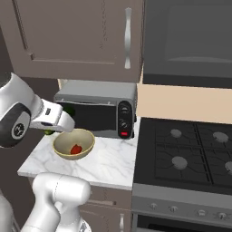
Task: Take the cucumber, bell pepper, and tangerine from the freezer and place them in the bowl on the counter.
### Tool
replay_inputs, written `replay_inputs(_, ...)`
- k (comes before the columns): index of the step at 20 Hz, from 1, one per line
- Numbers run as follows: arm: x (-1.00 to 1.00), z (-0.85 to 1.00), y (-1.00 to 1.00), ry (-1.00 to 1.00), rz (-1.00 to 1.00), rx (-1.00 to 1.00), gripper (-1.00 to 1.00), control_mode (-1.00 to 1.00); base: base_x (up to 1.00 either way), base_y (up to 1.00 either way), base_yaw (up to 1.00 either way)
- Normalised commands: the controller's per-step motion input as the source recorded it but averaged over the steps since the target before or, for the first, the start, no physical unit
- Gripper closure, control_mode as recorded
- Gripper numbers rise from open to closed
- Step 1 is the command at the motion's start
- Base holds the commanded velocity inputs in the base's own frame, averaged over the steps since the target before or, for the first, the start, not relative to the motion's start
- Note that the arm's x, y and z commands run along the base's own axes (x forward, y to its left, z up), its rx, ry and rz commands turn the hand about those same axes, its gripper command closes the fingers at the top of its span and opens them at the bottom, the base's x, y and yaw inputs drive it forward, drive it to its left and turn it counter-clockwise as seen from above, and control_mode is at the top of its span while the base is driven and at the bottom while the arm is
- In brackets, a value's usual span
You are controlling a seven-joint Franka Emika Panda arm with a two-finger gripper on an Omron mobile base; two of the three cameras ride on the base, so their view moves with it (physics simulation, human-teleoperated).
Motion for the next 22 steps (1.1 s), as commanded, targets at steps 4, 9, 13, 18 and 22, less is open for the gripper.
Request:
replay_inputs(4,0.76,-0.42,0.11,0.24,0.00,0.00,1.00,-1.00,0.00,0.00,0.00)
replay_inputs(9,0.64,-0.57,0.09,0.12,0.03,-0.01,1.00,-1.00,0.00,0.00,0.00)
replay_inputs(13,0.42,-0.73,0.14,0.01,0.07,-0.03,1.00,-1.00,0.00,0.00,0.00)
replay_inputs(18,0.37,-0.77,0.08,0.00,0.09,-0.01,1.00,-1.00,0.00,0.00,0.00)
replay_inputs(22,0.40,-0.55,0.01,0.01,0.12,0.00,1.00,-1.00,0.00,0.00,0.00)
